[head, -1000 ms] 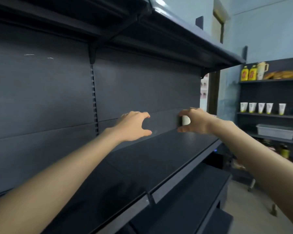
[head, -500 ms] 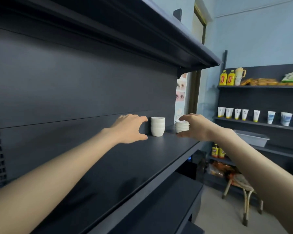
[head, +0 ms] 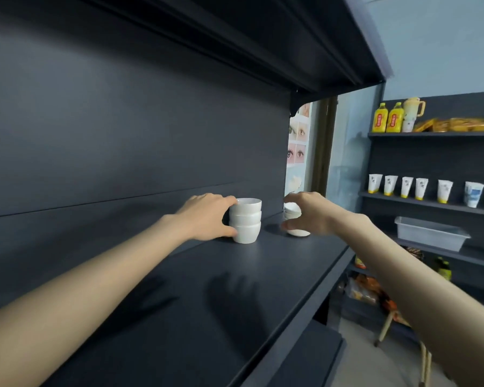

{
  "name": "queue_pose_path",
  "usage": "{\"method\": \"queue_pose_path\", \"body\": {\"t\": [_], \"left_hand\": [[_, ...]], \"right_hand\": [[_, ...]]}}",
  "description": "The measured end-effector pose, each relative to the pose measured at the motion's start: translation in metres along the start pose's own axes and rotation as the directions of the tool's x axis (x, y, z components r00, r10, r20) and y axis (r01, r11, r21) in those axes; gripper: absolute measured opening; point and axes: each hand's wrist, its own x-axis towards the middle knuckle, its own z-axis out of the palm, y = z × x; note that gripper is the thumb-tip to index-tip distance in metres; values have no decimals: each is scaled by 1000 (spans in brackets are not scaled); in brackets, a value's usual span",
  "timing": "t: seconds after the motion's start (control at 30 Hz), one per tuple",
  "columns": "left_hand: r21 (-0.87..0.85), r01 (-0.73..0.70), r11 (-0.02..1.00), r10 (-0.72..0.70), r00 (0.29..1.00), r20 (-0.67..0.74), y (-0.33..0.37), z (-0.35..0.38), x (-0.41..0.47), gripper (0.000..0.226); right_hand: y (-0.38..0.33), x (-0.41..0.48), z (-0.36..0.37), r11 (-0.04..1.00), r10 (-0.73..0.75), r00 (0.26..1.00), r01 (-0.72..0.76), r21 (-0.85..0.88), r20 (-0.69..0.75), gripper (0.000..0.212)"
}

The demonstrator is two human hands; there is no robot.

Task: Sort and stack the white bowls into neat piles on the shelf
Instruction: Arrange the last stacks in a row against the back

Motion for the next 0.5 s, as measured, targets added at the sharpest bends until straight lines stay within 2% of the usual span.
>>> {"method": "queue_pose_path", "body": {"t": [0.23,0.37,0.5], "left_hand": [[-9,95,995,-94,995,27,-20,63,88,64],[-68,229,971,-227,973,42,-26,102,121,68],[-133,371,919,-364,929,69,-32,133,150,82]], "right_hand": [[56,107,41,994,-89,996,88,72,8,68],[84,170,73,982,-157,986,151,115,47,74],[104,225,101,952,-246,966,225,208,83,83]]}}
